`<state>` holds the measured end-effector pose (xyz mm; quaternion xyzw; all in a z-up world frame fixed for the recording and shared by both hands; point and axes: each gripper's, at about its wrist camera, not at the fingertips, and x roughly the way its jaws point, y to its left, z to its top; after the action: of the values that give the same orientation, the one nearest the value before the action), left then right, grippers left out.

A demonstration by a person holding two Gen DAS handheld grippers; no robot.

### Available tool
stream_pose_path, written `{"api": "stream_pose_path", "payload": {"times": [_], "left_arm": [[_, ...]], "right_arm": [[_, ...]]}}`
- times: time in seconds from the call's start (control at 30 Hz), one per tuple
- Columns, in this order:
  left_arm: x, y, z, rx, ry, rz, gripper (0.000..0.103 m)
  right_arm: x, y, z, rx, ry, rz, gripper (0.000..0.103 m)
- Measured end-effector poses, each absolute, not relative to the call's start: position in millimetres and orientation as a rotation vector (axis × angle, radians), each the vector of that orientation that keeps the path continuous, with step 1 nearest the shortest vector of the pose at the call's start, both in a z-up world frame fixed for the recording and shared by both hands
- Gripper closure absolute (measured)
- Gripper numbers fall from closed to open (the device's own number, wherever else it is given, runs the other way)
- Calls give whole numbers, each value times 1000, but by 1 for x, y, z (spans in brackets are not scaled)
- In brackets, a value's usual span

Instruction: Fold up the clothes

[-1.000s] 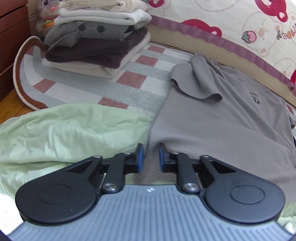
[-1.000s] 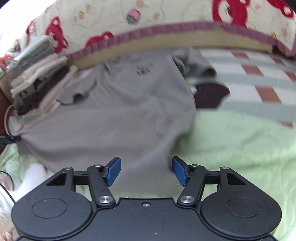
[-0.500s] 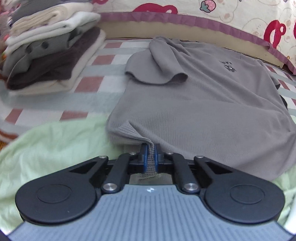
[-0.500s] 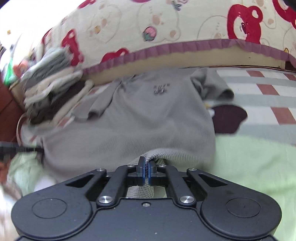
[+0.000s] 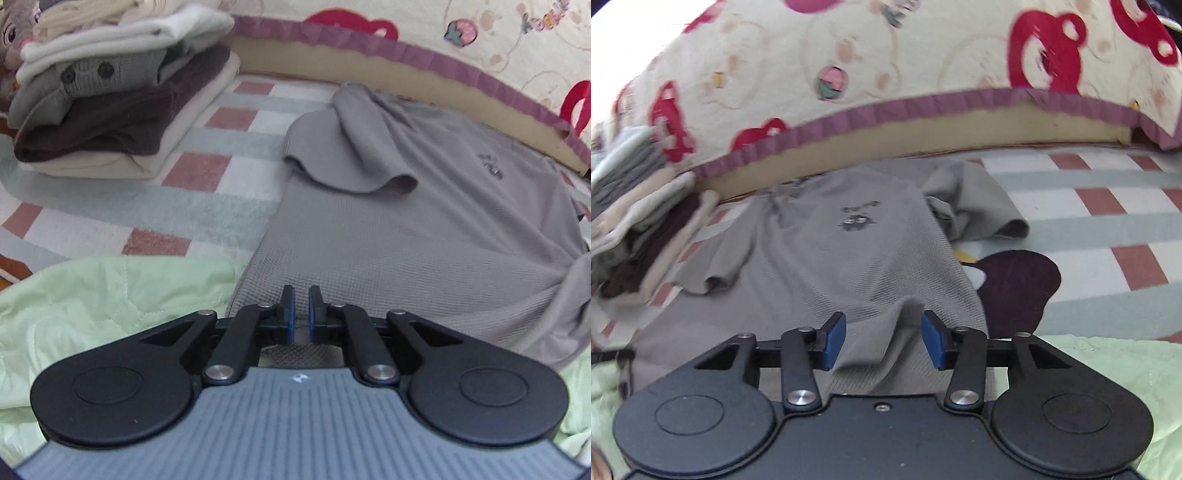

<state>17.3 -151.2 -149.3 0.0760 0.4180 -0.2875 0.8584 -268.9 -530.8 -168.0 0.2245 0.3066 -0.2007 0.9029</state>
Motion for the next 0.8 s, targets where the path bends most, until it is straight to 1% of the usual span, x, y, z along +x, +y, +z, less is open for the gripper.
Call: {"api": "stream_pose_path", "payload": {"times": [0.07, 0.13, 0.23, 0.27, 0.3, 0.33, 0.37, 0.4, 0.47, 0.5, 0.6, 0.7, 0.73, 0.77, 0.8], "left_arm": [[19, -149, -148, 127, 879, -608, 90], [21, -148, -148, 103, 883, -610, 90], [20, -145, -144, 85, 872, -611, 89], [20, -144, -143, 79, 866, -612, 88], [20, -142, -141, 70, 860, -612, 87], [21, -139, -139, 59, 857, -611, 85], [22, -136, -138, 48, 854, -610, 84], [22, -134, -136, 36, 850, -609, 84], [22, -129, -132, 15, 840, -625, 84], [21, -127, -130, 5, 834, -636, 84], [15, -125, -122, 27, 804, -682, 84], [5, -130, -117, 120, 780, -738, 83], [1, -132, -116, 154, 780, -767, 76], [-5, -135, -117, 191, 791, -812, 62], [-11, -137, -118, 231, 805, -855, 56]], "right_arm": [[-278, -522, -169, 461, 636, -382, 50], [-284, -513, -172, 450, 645, -354, 47], [-275, -502, -184, 411, 698, -358, 47], [-270, -500, -188, 401, 709, -375, 47], [-264, -498, -192, 391, 720, -392, 44], [-258, -497, -196, 382, 731, -410, 39], [-253, -495, -200, 372, 743, -427, 38], [-247, -493, -204, 362, 754, -445, 39], [-237, -493, -209, 323, 782, -525, 68], [-233, -495, -211, 303, 797, -577, 87], [-237, -501, -206, 345, 766, -647, 96], [-243, -499, -201, 232, 735, -694, 98], [-245, -500, -199, 204, 735, -703, 101], [-247, -501, -197, 181, 734, -712, 101], [-250, -503, -195, 188, 729, -715, 101]]}}
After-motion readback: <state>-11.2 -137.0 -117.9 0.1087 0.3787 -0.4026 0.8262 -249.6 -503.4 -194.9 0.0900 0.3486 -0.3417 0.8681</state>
